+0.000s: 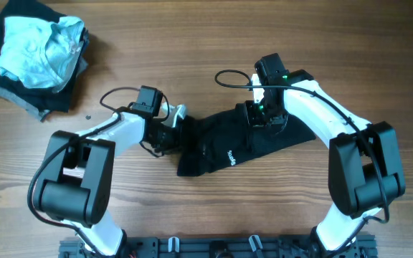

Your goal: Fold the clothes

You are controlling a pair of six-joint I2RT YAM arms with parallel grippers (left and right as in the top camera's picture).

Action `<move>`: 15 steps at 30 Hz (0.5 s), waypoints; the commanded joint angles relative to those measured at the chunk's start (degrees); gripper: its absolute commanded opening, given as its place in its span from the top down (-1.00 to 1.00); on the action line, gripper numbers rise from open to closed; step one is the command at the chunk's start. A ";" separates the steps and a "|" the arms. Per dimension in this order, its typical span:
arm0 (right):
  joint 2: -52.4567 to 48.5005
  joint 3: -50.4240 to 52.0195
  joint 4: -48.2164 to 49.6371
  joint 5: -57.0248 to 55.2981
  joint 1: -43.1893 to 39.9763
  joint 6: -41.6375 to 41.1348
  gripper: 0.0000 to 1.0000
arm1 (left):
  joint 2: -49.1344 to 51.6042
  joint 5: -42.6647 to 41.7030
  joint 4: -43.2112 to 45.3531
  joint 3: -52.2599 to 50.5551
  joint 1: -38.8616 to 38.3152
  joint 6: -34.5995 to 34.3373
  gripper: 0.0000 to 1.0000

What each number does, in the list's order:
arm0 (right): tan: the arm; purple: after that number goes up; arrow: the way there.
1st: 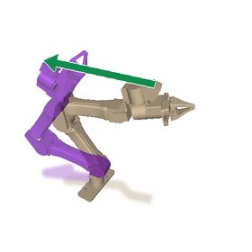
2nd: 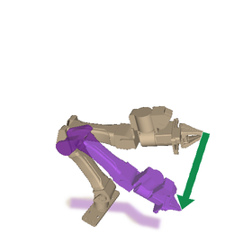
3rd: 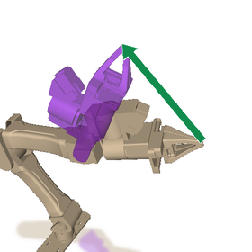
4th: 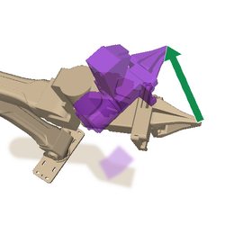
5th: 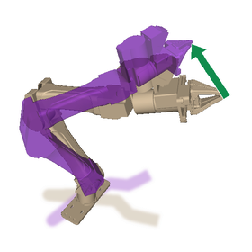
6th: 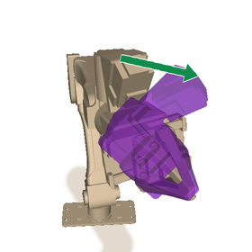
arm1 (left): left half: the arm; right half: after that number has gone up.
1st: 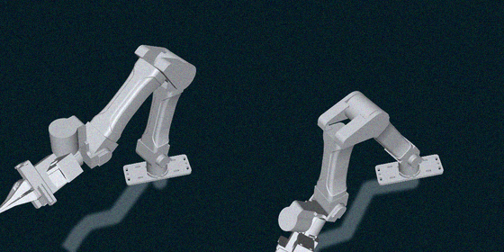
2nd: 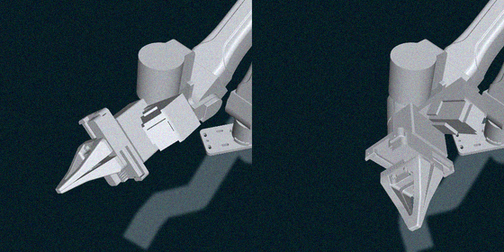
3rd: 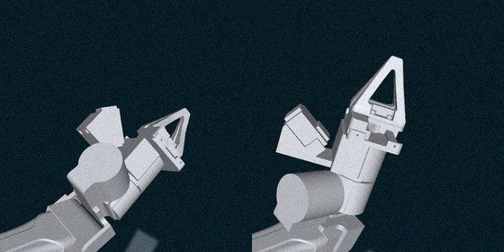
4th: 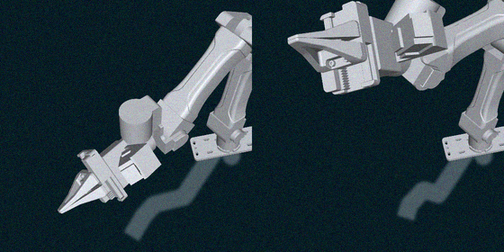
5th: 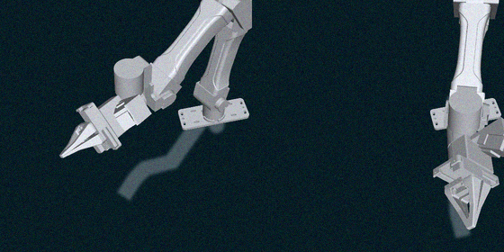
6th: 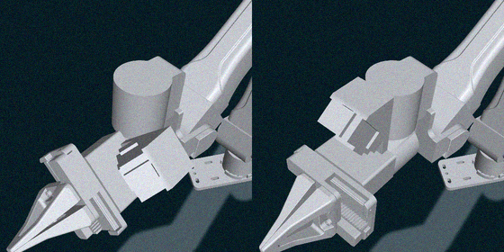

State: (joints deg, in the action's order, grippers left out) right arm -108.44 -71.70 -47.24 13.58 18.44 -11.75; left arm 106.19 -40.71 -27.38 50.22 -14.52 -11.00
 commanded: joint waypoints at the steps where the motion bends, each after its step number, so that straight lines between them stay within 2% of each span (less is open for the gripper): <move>1: 0.76 -0.24 -0.90 1.27 -0.28 -0.42 0.91 | 3.58 15.87 -9.84 -2.10 3.89 -2.47 0.79; 5: 5.75 -3.89 -2.47 1.25 -0.48 -0.20 0.91 | -1.27 24.17 -35.26 12.98 12.90 3.61 0.79; 8: 8.35 -4.61 -1.66 1.20 -0.48 -0.22 0.89 | -3.41 27.08 -45.03 24.24 13.84 4.61 0.71; 10: 8.59 -4.59 -1.42 0.72 -0.48 -0.26 0.89 | -3.85 26.77 -47.45 31.15 11.06 4.55 0.65; 12: 8.59 -4.59 -1.57 -0.72 -0.52 -0.31 0.90 | -3.74 25.66 -46.05 31.56 6.40 2.40 0.59; 15: 8.59 -4.59 -1.86 -3.26 -0.81 -0.44 0.87 | -3.65 21.24 -43.08 31.56 -2.16 0.28 0.61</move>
State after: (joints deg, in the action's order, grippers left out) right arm -100.49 -75.44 -48.84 13.43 18.20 -11.75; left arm 103.18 -15.70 -72.84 81.34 -10.24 -8.29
